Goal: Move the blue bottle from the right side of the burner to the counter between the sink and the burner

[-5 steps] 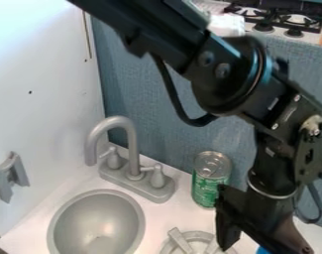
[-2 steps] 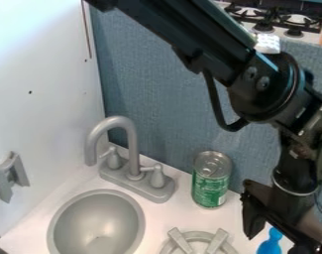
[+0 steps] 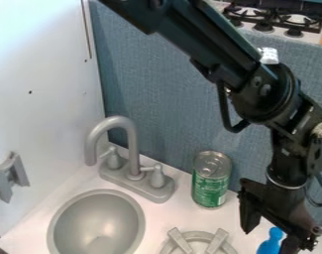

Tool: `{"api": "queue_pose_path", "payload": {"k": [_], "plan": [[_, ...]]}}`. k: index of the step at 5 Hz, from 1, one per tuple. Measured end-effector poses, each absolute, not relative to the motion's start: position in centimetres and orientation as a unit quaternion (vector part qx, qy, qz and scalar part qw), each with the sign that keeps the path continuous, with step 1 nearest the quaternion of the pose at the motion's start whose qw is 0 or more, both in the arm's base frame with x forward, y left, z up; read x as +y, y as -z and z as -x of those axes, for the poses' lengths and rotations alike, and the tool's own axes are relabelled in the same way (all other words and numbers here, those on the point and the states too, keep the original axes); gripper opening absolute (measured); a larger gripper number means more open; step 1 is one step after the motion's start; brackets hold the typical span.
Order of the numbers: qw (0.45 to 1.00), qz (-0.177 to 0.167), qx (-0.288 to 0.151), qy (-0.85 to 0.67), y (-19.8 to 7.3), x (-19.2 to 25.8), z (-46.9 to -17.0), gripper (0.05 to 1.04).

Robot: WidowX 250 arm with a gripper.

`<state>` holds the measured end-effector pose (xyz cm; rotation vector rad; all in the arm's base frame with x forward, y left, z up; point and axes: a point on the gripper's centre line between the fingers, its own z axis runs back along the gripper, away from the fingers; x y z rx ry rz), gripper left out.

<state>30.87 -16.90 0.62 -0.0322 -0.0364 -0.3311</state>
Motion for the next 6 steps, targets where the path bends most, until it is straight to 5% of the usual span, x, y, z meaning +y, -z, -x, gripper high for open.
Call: {"api": "queue_pose_path", "payload": {"k": [3, 5, 6], "plan": [[0.986, 0.017, 0.005, 0.164, 1.7, -17.6, -32.8, 0.941], [0.987, 0.037, 0.006, 0.156, 2.5, -17.7, -33.4, 0.384], [0.989, 0.037, 0.008, 0.145, 2.5, -17.5, -33.4, 0.341]]}}
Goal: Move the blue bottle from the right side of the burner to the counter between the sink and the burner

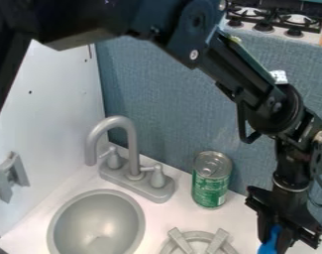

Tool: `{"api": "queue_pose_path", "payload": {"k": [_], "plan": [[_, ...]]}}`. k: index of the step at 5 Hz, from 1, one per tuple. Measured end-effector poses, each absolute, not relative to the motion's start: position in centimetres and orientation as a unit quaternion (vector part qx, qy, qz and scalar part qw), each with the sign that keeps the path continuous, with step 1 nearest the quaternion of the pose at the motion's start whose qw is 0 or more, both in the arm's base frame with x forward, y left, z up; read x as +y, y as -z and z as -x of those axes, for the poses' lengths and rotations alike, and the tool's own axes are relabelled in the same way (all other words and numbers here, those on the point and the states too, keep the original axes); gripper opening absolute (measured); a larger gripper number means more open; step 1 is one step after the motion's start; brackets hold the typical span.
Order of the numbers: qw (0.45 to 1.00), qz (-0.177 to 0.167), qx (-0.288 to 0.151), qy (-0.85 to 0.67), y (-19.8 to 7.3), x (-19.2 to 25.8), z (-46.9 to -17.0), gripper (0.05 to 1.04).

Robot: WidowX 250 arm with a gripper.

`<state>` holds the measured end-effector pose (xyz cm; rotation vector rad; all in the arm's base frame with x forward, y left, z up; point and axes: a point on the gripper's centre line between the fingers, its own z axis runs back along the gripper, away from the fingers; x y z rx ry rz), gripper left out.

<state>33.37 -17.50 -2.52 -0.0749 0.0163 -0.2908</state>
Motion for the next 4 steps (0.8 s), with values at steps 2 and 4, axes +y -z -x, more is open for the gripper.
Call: {"api": "queue_pose_path", "payload": {"k": [2, 4], "plan": [[0.989, 0.037, -0.017, 0.144, -1.9, -16.5, -31.8, 0.341], [0.989, 0.044, -0.039, 0.137, -4.7, -14.6, -29.2, 0.341]]}}
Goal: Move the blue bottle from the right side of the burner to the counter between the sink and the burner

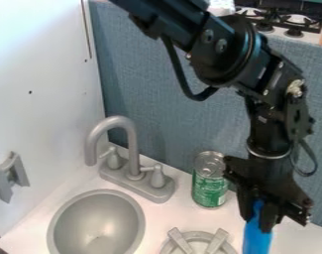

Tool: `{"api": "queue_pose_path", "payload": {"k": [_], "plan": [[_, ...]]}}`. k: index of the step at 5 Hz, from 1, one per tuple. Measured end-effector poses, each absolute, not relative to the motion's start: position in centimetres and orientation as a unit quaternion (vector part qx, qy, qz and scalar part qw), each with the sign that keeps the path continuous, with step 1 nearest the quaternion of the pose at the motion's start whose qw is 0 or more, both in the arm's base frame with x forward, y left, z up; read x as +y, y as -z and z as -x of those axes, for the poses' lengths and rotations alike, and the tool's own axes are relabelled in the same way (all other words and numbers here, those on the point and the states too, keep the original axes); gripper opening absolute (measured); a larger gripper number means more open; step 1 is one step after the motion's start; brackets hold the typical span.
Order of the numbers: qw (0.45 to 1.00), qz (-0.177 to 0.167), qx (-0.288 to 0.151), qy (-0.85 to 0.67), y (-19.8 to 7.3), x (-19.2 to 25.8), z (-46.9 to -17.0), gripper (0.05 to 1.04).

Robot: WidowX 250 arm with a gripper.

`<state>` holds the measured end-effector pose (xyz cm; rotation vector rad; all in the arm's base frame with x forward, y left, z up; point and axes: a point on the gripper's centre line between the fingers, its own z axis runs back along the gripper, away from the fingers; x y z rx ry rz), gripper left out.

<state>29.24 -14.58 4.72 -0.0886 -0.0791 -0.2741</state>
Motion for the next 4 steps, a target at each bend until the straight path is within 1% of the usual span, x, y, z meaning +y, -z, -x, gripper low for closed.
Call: {"api": "queue_pose_path", "payload": {"k": [1, 2, 4], "plan": [[0.995, 0.019, -0.031, 0.093, -5.2, -10.6, -28.5, 0.341], [0.999, 0.008, -0.017, 0.051, -4.7, -7.4, -27.5, 0.341], [1.0, -0.003, 0.008, 0.03, -3.7, -4.1, -26.5, 0.341]]}}
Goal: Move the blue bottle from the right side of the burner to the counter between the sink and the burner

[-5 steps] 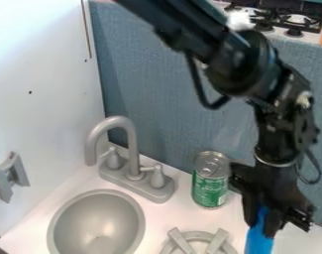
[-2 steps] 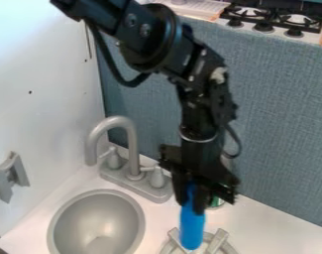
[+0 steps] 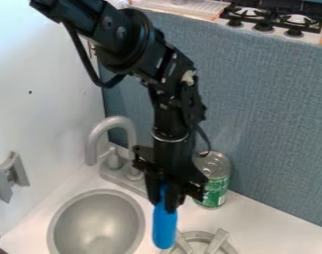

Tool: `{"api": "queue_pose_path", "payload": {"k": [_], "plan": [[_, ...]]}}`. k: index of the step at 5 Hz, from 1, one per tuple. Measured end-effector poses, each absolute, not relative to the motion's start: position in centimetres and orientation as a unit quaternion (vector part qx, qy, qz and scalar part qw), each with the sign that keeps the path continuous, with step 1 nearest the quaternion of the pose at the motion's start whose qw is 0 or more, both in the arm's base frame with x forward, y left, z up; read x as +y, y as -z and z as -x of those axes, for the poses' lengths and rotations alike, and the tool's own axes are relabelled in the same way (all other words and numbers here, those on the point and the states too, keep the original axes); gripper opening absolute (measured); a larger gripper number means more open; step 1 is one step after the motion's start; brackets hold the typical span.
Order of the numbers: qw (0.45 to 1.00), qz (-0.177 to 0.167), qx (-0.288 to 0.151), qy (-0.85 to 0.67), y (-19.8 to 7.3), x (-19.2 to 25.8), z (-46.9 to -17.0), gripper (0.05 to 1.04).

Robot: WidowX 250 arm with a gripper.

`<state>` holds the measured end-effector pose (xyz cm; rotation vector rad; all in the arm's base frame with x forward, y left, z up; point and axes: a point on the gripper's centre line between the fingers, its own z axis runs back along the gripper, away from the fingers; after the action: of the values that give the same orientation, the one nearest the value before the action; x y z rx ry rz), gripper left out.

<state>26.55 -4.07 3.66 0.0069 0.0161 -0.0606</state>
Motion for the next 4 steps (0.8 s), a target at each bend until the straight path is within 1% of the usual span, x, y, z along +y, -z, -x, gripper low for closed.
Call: {"api": "queue_pose_path", "payload": {"k": [1, 2, 3, 4], "plan": [[0.999, 0.016, 0.003, 0.031, -2.5, -2.4, -26.2, 0.341], [0.998, 0.024, 0.028, 0.045, -0.5, -2.1, -25.9, 0.341], [0.998, 0.023, 0.022, 0.046, 0.0, -2.1, -26.8, 0.341], [0.998, 0.022, 0.026, 0.053, 0.7, -2.1, -27.4, 0.341]]}}
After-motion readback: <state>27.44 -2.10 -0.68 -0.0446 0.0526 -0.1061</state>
